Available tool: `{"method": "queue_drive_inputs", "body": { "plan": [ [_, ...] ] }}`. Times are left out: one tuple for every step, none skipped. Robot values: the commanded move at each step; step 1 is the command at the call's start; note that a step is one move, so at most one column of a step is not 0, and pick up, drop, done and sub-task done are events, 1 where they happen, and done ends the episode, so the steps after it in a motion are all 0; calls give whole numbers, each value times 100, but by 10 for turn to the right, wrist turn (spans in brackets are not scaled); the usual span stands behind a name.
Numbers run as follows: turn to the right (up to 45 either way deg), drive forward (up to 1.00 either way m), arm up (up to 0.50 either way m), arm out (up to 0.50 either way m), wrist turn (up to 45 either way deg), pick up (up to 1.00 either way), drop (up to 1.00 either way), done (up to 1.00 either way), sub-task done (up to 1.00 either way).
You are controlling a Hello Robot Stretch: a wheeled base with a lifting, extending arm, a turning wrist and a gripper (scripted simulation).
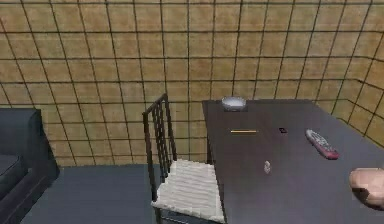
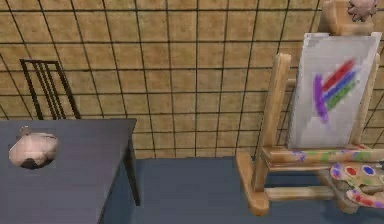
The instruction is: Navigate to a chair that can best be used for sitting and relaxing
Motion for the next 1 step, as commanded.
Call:
{"method": "queue_drive_inputs", "body": {
  "plan": [
    [0,0,0,0,0,0,0,100,0]
  ]
}}
